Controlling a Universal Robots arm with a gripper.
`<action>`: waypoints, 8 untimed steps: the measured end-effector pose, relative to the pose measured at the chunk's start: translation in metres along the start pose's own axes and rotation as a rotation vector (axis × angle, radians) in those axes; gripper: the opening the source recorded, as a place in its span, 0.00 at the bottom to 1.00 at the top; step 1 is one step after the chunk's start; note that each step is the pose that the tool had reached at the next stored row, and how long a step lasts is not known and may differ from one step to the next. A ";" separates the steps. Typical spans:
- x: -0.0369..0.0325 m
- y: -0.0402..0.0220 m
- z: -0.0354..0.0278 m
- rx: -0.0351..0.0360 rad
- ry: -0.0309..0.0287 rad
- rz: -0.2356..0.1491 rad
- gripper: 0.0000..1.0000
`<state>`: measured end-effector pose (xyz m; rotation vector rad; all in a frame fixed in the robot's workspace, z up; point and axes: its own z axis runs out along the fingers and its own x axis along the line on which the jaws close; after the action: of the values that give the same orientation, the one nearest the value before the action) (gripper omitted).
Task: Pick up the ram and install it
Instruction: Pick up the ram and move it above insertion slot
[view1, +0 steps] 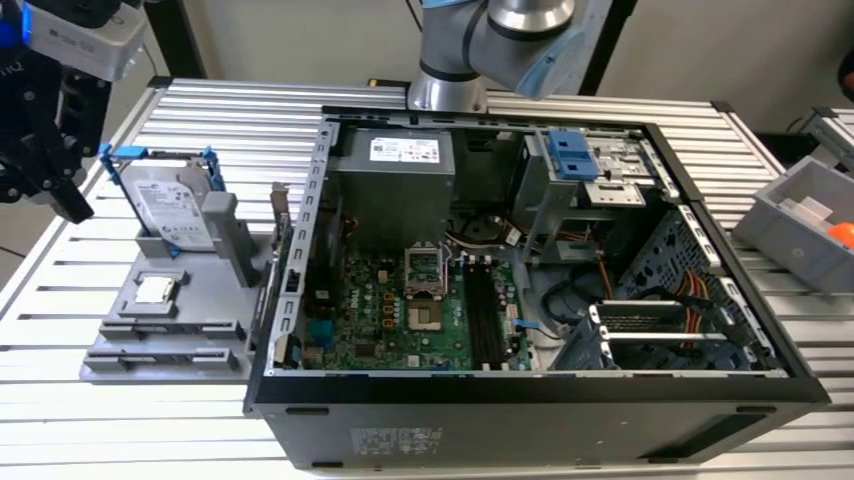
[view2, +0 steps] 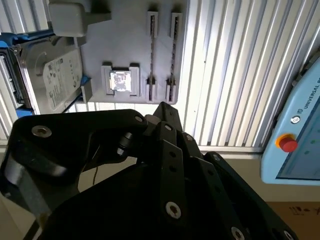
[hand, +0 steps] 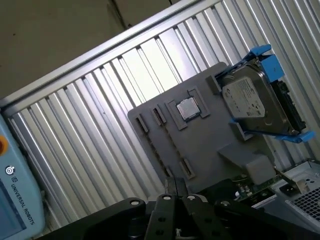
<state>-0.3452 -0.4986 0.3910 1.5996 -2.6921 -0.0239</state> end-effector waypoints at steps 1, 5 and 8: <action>0.0000 0.0000 0.0000 0.0002 0.0005 -0.006 0.00; -0.0001 0.0000 0.0000 0.0010 0.0024 -0.033 0.00; -0.0001 0.0001 0.0000 0.0016 0.0038 -0.053 0.00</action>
<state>-0.3452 -0.4985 0.3910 1.6690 -2.6473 -0.0191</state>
